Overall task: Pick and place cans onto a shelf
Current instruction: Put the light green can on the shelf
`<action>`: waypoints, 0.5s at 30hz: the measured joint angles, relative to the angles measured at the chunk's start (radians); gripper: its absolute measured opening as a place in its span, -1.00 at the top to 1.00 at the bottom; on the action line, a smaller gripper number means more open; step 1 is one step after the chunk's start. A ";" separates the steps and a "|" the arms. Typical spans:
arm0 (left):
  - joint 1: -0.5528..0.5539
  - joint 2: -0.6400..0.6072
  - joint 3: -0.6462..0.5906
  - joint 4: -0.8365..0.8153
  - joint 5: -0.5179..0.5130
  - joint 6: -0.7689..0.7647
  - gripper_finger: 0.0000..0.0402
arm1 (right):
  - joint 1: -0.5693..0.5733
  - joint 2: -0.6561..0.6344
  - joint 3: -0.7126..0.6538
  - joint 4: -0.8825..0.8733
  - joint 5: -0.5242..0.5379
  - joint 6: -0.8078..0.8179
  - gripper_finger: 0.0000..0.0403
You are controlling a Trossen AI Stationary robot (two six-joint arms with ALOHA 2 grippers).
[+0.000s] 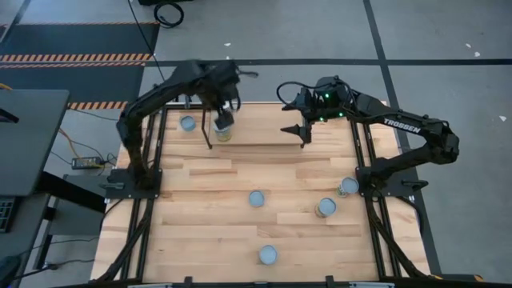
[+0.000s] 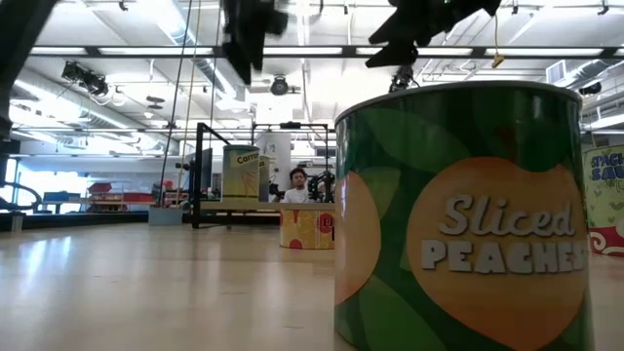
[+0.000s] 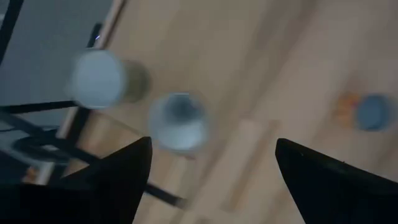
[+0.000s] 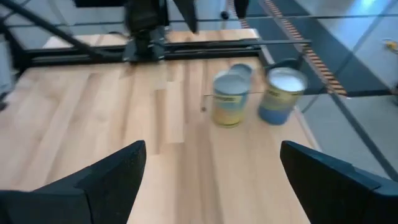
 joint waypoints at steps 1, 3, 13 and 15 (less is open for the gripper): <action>-0.043 -0.020 0.000 -0.002 0.001 -0.040 -0.73 | 0.016 -0.004 0.000 -0.011 0.000 -0.001 -0.87; -0.141 -0.055 0.000 0.000 0.004 -0.107 -0.73 | 0.053 -0.006 0.000 -0.032 -0.002 -0.001 -0.84; -0.586 -0.072 -0.003 0.035 -0.035 -0.358 -0.73 | 0.308 -0.003 0.000 -0.146 0.134 0.091 -0.83; -0.643 -0.071 -0.003 0.050 -0.087 -0.392 -0.73 | 0.373 -0.003 0.000 -0.150 0.201 0.122 -0.83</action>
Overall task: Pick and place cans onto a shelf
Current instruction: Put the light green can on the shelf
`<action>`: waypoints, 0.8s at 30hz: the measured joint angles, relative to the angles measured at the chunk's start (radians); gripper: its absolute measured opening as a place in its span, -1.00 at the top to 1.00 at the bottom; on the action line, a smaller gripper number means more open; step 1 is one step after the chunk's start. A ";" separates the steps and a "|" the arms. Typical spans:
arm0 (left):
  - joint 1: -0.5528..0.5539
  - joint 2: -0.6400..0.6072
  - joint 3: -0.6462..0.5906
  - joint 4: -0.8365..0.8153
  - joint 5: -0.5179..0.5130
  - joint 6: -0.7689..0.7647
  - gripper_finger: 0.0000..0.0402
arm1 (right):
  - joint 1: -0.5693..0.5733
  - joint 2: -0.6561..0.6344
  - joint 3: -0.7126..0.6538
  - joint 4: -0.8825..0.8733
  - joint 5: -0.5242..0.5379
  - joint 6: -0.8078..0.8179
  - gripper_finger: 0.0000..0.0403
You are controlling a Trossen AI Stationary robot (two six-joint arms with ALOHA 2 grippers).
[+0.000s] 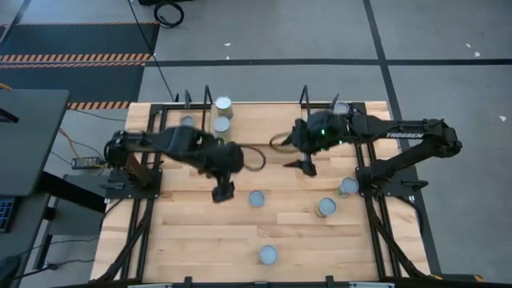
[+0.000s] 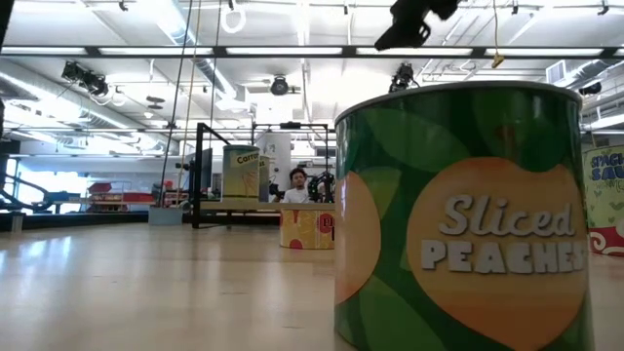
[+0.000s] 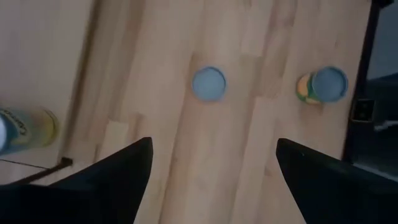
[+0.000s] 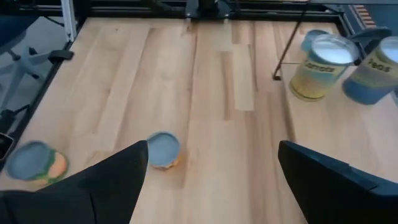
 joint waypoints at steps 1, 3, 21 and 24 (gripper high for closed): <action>-0.027 0.000 0.000 0.005 -0.031 -0.017 -0.73 | 0.032 0.000 0.000 -0.003 0.030 0.025 -0.83; -0.075 -0.001 0.000 0.002 -0.083 -0.043 -0.73 | 0.100 0.000 0.000 -0.012 0.101 0.094 -0.83; -0.430 -0.033 -0.486 0.699 -0.252 -0.283 -0.73 | 0.707 0.005 0.000 -0.546 0.300 1.118 -0.83; -0.446 -0.036 -0.507 0.746 -0.317 -0.328 -0.73 | 0.777 0.004 -0.018 -0.601 0.400 1.157 -0.83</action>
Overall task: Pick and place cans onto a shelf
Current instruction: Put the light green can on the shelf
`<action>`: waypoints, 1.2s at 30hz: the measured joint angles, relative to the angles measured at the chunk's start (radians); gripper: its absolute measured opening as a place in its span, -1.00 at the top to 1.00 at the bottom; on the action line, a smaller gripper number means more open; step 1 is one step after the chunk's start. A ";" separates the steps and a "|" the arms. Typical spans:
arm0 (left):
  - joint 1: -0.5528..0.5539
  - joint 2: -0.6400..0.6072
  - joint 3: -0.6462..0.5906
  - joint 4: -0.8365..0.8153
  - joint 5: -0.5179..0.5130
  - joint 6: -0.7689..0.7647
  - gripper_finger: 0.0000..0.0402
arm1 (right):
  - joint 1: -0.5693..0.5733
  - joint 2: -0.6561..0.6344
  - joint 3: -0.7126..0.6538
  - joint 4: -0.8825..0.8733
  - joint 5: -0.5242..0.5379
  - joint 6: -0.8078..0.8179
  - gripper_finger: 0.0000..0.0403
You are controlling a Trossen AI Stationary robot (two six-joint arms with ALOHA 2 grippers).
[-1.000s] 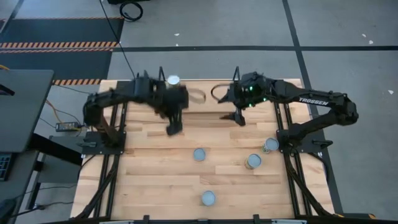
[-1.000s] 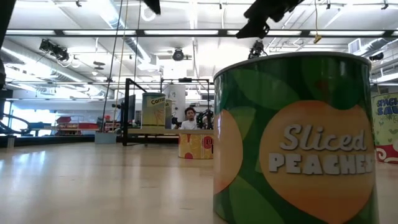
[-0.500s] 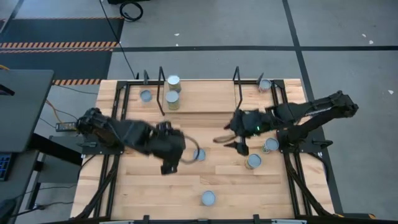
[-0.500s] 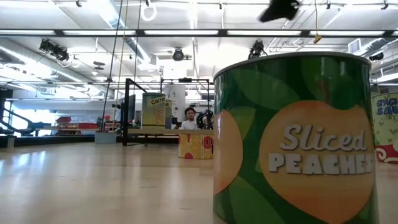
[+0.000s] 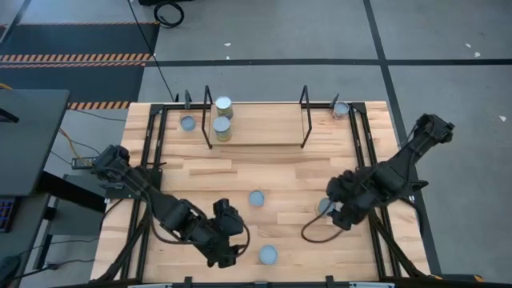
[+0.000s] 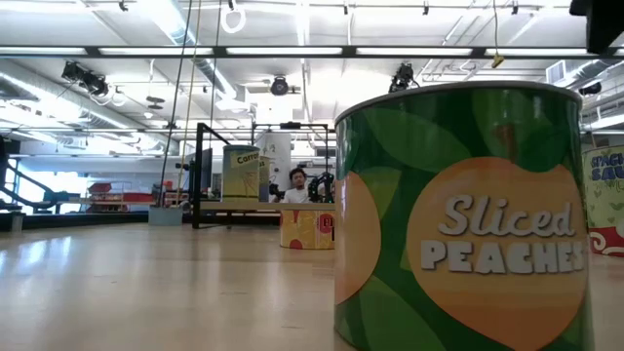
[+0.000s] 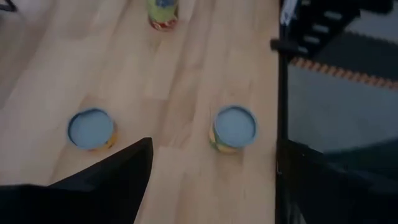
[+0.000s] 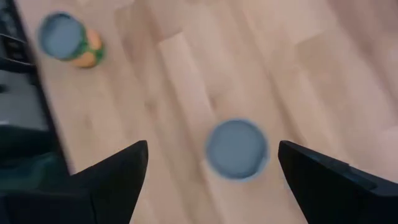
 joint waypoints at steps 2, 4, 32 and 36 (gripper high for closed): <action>-0.009 0.000 -0.007 0.022 -0.036 -0.013 -0.73 | 0.032 0.001 -0.033 -0.001 0.040 -0.018 -0.83; -0.010 0.000 -0.020 0.060 -0.050 -0.018 -0.73 | 0.046 0.001 -0.066 0.010 0.032 -0.024 -0.83; 0.296 -0.007 -0.034 0.150 0.037 0.145 -0.73 | 0.016 -0.115 -0.292 0.121 -0.130 -0.290 -0.92; 0.320 -0.007 -0.034 0.147 0.038 0.175 -0.73 | 0.019 -0.115 -0.331 0.166 -0.127 -0.379 -0.92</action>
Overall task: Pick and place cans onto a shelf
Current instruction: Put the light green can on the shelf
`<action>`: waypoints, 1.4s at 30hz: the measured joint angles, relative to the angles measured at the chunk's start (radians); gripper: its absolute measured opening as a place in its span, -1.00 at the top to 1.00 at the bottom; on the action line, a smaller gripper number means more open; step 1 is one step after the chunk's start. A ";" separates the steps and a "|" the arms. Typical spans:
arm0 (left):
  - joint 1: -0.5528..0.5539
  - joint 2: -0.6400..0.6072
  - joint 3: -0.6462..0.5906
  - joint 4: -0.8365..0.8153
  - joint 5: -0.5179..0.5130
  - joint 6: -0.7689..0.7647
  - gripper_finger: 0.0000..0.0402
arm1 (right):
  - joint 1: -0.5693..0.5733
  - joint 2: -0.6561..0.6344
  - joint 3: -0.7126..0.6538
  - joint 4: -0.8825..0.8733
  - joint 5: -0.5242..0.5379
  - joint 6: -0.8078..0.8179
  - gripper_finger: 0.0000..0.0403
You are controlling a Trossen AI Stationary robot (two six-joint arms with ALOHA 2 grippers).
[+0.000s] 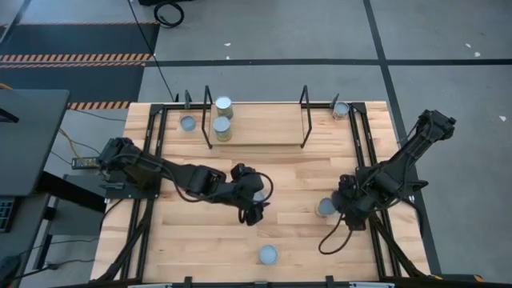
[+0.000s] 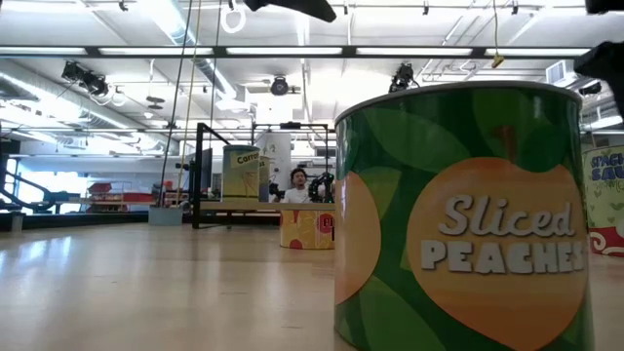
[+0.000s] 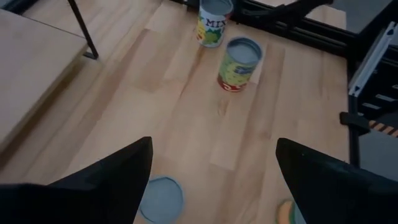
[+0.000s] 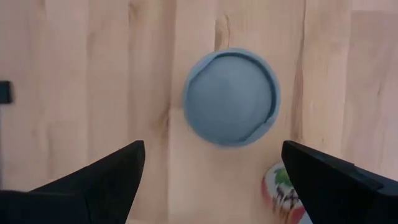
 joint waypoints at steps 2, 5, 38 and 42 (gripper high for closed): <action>0.013 0.000 0.000 0.000 0.000 0.012 -0.73 | -0.034 0.012 -0.019 0.040 0.004 -0.059 -0.92; 0.026 0.000 0.000 0.000 0.016 0.018 -0.73 | -0.089 0.037 -0.026 0.069 0.004 -0.135 -0.92; 0.068 -0.081 0.001 -0.160 0.043 -0.006 -0.73 | -0.316 0.145 0.015 0.103 -0.160 -0.469 -0.44; 0.113 -0.141 0.001 -0.221 0.018 0.011 -0.73 | -0.480 0.145 0.153 0.029 -0.157 -0.678 -0.48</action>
